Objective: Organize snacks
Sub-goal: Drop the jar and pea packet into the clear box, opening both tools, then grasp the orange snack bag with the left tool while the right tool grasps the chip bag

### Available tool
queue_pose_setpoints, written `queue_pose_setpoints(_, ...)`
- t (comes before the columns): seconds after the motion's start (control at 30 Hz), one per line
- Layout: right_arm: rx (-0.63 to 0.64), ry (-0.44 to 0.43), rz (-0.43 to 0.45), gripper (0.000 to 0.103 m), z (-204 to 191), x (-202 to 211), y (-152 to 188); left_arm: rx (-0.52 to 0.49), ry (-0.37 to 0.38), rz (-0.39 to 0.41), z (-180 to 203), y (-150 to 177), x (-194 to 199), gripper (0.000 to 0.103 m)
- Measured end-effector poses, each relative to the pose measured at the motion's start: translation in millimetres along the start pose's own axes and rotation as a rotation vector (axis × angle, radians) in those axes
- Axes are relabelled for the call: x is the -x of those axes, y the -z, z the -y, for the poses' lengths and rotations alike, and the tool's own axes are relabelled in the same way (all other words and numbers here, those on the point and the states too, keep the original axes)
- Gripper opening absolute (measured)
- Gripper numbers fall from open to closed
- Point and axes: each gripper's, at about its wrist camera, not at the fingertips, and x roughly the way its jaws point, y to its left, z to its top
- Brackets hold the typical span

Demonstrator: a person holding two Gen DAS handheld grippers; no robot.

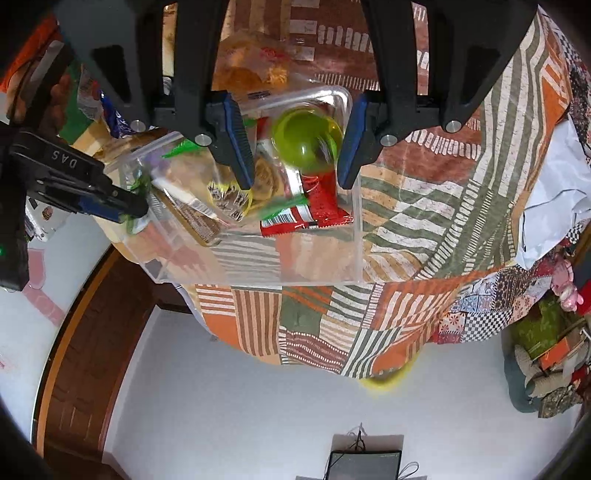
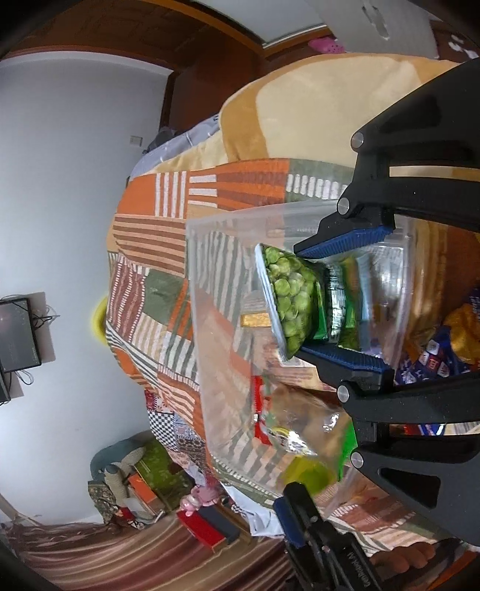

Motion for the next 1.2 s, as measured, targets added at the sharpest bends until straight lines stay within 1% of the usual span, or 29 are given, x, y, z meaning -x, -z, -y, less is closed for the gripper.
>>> queue_pose_setpoints(0.1,-0.001,-0.001,0.002,0.048,2,6,0,-0.012,-0.011,0.010,2,-1,8,0.050)
queue_pose_setpoints(0.27,0.008,-0.005,0.043,0.054,2,28,0,-0.010,-0.005,0.021,1,1,24,0.053)
queue_pose_setpoints(0.37,0.016,-0.007,0.068,0.059,4,43,1,-0.011,-0.007,0.030,2,5,34,0.058)
queue_pose_setpoints(0.43,0.015,-0.007,0.085,0.065,7,53,4,-0.017,-0.010,0.035,4,9,41,0.061)
queue_pose_setpoints(0.6,0.013,-0.007,0.100,0.071,17,71,17,-0.035,-0.011,0.029,9,22,53,0.065)
queue_pose_setpoints(0.73,0.019,0.005,0.075,0.074,23,75,32,-0.049,-0.014,0.006,13,34,56,0.068)
queue_pose_setpoints(0.87,0.004,0.022,0.030,0.076,33,72,53,-0.060,-0.012,-0.025,17,48,53,0.069)
queue_pose_setpoints(1.1,-0.034,-0.001,-0.092,0.076,43,57,90,-0.059,-0.001,-0.082,22,65,38,0.070)
queue_pose_setpoints(1.2,-0.051,-0.008,-0.131,0.076,44,47,99,-0.063,0.008,-0.099,26,69,31,0.071)
